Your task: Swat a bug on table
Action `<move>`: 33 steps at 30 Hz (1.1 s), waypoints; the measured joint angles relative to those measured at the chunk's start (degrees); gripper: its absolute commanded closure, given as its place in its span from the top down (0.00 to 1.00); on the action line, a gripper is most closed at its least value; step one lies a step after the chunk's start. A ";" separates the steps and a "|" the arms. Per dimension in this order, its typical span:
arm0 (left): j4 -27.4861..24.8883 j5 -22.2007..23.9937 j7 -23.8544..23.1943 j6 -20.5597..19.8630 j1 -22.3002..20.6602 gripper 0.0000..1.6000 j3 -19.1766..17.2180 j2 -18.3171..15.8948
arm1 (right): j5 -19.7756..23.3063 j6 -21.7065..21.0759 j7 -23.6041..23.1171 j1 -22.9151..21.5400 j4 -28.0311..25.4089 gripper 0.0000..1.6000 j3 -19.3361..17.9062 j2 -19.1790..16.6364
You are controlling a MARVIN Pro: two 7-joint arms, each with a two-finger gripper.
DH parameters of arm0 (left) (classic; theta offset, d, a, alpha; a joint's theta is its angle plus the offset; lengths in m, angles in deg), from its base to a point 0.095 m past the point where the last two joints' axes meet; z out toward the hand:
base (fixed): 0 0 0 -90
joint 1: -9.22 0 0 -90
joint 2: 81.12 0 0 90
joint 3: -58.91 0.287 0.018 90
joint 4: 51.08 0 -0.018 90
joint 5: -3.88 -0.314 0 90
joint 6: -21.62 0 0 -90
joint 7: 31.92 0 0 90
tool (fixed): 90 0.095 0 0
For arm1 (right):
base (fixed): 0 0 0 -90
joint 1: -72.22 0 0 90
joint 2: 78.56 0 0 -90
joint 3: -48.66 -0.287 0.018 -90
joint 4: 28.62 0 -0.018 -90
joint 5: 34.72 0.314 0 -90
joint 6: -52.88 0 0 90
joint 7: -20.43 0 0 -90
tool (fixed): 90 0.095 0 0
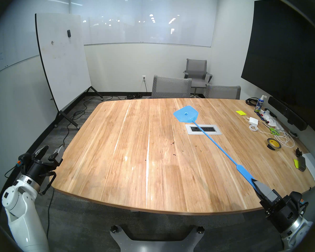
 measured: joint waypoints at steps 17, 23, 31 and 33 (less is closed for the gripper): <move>0.17 -0.27 -0.24 -0.10 -0.26 1.00 -0.14 0.14 | -15.05 4.34 8.28 -0.28 13.81 0.00 11.68 -0.60; 0.15 -0.36 -0.34 -0.14 -0.33 1.00 -0.21 0.24 | -14.38 6.18 3.15 0.58 8.89 0.00 10.60 -1.21; 0.15 -0.46 -0.47 -0.18 -0.41 1.00 -0.28 0.33 | -10.85 7.56 -1.38 1.30 3.67 0.00 6.53 -0.65; 0.15 -0.50 -0.50 -0.19 -0.43 1.00 -0.30 0.36 | -9.63 7.70 -1.61 0.78 3.12 0.00 5.30 -0.37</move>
